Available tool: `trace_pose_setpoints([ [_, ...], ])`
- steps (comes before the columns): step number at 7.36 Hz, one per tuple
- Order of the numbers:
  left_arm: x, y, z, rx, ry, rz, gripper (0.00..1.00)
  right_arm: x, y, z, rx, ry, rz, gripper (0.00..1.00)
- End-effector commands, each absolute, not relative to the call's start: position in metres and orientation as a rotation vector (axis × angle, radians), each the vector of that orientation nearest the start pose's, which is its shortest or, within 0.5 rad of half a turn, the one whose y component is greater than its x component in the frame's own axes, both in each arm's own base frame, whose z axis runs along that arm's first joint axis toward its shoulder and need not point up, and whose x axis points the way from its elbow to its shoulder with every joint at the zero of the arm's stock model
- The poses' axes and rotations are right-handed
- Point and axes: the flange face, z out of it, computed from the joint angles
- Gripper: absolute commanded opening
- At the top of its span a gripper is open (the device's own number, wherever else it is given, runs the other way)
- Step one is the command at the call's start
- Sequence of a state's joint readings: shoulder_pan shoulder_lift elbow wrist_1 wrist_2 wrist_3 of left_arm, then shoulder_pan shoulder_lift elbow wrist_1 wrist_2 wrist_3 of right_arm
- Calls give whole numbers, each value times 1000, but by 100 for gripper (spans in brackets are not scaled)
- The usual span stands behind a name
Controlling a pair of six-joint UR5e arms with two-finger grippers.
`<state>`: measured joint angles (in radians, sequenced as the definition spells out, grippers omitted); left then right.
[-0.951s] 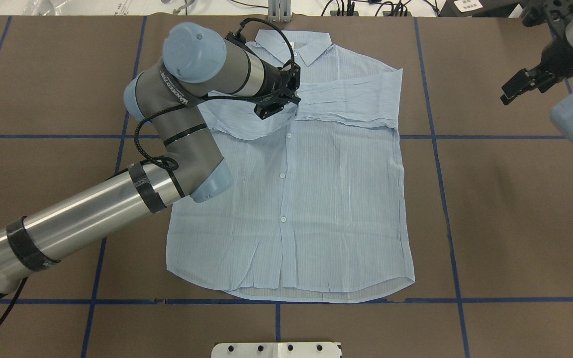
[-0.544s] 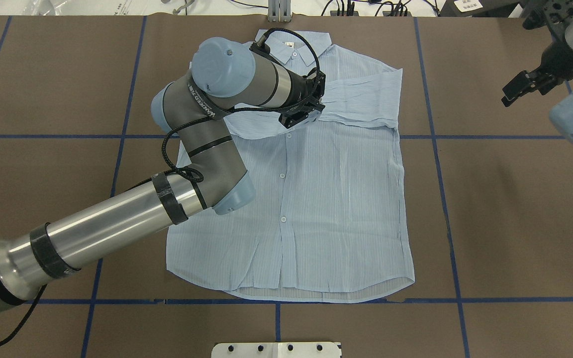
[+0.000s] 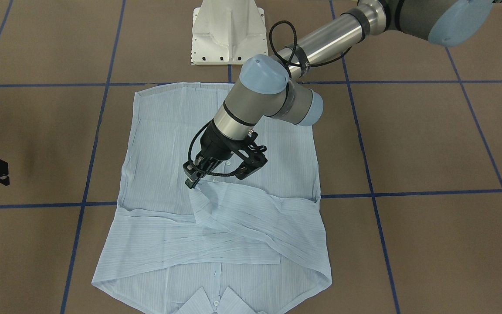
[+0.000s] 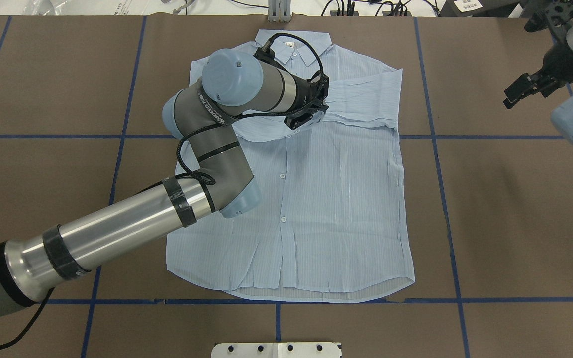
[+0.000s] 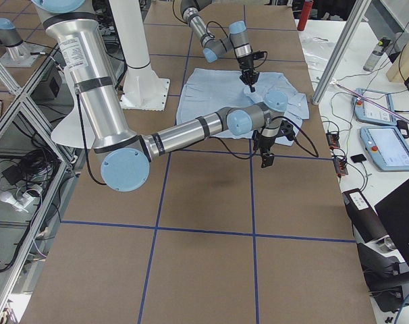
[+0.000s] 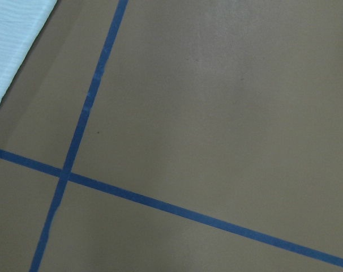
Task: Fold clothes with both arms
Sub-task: 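Lay the sleeve across the chest with left gripper while right gripper nears hem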
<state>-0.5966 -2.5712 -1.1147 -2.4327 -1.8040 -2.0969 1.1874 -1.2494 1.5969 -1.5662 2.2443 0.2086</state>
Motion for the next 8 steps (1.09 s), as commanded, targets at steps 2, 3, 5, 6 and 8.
trace_pose_setpoints([
  [2,656,-479,87,-41,1462,-587,100,-167,-604,469,133,-741,-283,100],
  [3,658,-480,104,5,1437,-538,100,-168,-605,468,133,-740,-283,100],
  [5,653,-488,131,15,1400,-550,100,-170,-605,456,141,-763,-281,100],
  [6,643,-497,130,21,1401,-556,100,-170,-603,446,148,-780,-275,100],
  [8,598,-490,161,-5,1393,-545,99,-179,-581,424,130,-821,-202,100],
])
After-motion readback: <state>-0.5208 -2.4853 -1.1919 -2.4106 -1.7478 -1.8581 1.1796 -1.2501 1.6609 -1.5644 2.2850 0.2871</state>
